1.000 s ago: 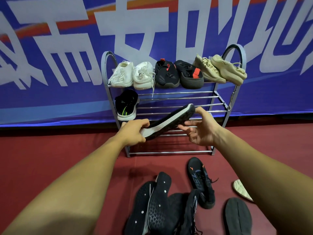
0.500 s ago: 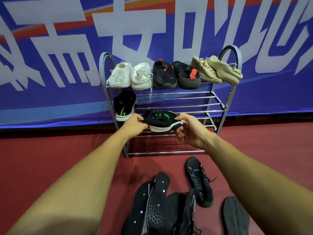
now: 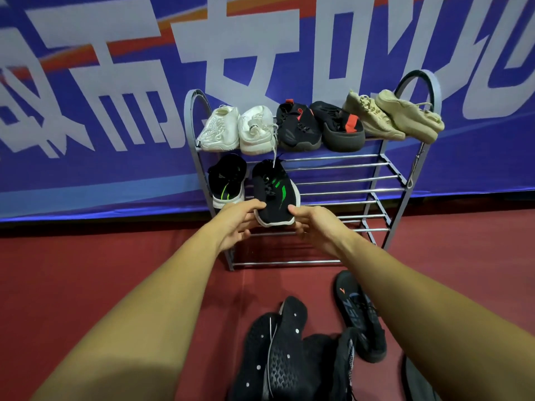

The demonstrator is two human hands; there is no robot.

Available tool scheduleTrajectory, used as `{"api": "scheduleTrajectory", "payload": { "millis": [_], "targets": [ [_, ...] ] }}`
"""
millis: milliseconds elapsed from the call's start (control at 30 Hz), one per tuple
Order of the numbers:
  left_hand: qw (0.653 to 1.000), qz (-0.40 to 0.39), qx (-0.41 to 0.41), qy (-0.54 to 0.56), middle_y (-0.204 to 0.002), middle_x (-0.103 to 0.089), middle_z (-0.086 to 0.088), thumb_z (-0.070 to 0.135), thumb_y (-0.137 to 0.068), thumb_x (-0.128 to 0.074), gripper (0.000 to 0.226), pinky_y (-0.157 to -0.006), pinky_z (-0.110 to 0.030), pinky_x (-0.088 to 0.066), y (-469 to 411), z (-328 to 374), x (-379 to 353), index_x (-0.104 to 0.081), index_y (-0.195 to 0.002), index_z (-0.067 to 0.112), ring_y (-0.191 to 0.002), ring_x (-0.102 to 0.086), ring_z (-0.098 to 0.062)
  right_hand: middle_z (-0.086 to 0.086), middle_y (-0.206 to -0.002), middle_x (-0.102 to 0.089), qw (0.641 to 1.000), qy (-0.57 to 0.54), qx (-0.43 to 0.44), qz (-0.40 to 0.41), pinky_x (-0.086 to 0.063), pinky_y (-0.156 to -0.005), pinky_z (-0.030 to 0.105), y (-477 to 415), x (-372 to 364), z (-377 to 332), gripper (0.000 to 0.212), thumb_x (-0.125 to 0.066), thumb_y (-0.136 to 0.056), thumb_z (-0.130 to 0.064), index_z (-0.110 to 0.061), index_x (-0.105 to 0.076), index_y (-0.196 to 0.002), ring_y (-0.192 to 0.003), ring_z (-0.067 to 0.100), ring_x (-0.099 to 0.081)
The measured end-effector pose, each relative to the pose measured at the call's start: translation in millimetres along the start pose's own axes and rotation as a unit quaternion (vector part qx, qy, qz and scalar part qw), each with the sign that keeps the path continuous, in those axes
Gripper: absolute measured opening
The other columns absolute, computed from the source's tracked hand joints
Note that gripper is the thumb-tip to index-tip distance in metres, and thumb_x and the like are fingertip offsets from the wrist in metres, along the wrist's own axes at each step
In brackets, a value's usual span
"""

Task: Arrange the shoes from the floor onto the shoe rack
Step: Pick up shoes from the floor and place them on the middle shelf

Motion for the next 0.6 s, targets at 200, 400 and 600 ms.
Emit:
{"api": "scheduleTrajectory", "payload": {
  "millis": [200,400,600],
  "targets": [
    [0.998,-0.004,0.059,-0.004,-0.072,-0.061,0.008,0.031,-0.08,-0.074,0.013,-0.052,-0.02,-0.03,-18.5,-11.1,7.5,-0.062,-0.084,0.026,-0.068,-0.054,-0.009,-0.008,-0.05,-0.038,0.999,-0.024,0.035,0.0,-0.025,-0.056,0.023,-27.6,-10.7,1.8,0.035,-0.056,-0.099,-0.018,-0.02,-0.061,-0.065,-0.049,0.007,-0.028],
    [0.989,0.048,0.039,0.131,-0.062,-0.056,0.007,0.01,-0.082,-0.071,0.019,-0.05,-0.019,-0.026,-57.2,-15.2,6.8,-0.057,-0.078,0.023,-0.056,-0.05,-0.005,-0.004,-0.058,-0.038,0.998,-0.005,0.055,0.038,-0.024,-0.052,0.022,-64.2,-5.9,-5.2,0.031,-0.067,-0.093,-0.03,-0.019,-0.051,-0.069,-0.044,0.004,-0.033],
    [0.974,0.154,-0.018,0.165,-0.062,-0.057,0.003,0.012,-0.078,-0.076,0.018,-0.049,-0.02,-0.027,-74.8,-26.1,10.5,-0.067,-0.064,0.018,-0.06,-0.047,-0.009,0.002,-0.063,-0.049,0.985,0.059,0.085,0.136,-0.029,-0.048,0.021,-99.6,6.3,6.7,0.029,-0.077,-0.084,-0.035,-0.013,-0.064,-0.07,-0.051,0.009,-0.036]
  ]
}}
Point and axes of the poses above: each hand's wrist, its own y-axis away from the middle knuckle, its own x-axis out of the back of the hand, z = x × y, the point moved 7 cm from there along -y, towards the middle knuckle
